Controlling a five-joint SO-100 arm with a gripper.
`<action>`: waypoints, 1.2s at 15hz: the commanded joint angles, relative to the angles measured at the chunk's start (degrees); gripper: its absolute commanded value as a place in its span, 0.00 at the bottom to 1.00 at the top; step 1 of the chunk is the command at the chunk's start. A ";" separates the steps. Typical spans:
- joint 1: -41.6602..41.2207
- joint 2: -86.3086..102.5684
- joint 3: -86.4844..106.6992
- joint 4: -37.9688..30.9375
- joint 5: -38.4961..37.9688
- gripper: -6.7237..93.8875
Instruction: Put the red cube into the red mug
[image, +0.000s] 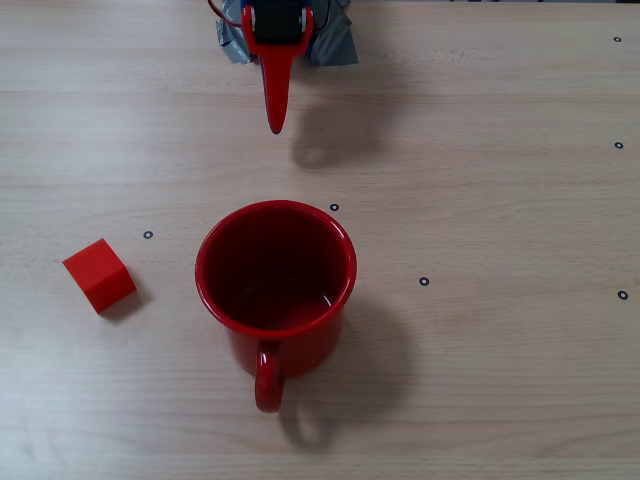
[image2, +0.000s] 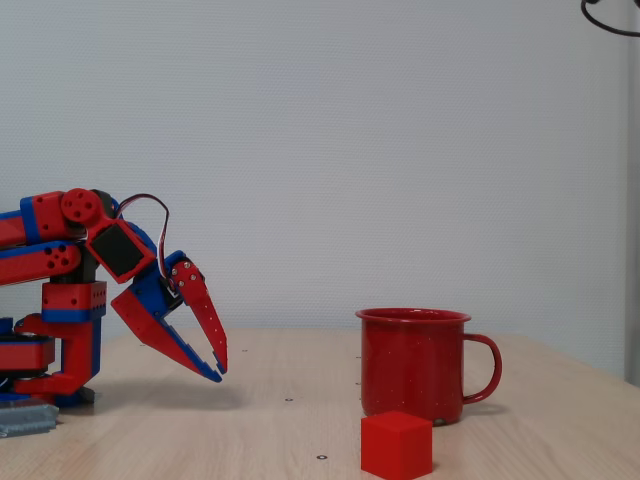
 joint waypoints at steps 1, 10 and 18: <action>-1.49 3.25 1.32 -1.41 -0.88 0.07; -0.97 -10.81 -16.52 3.87 0.09 0.07; 1.67 -40.87 -54.23 19.69 3.34 0.07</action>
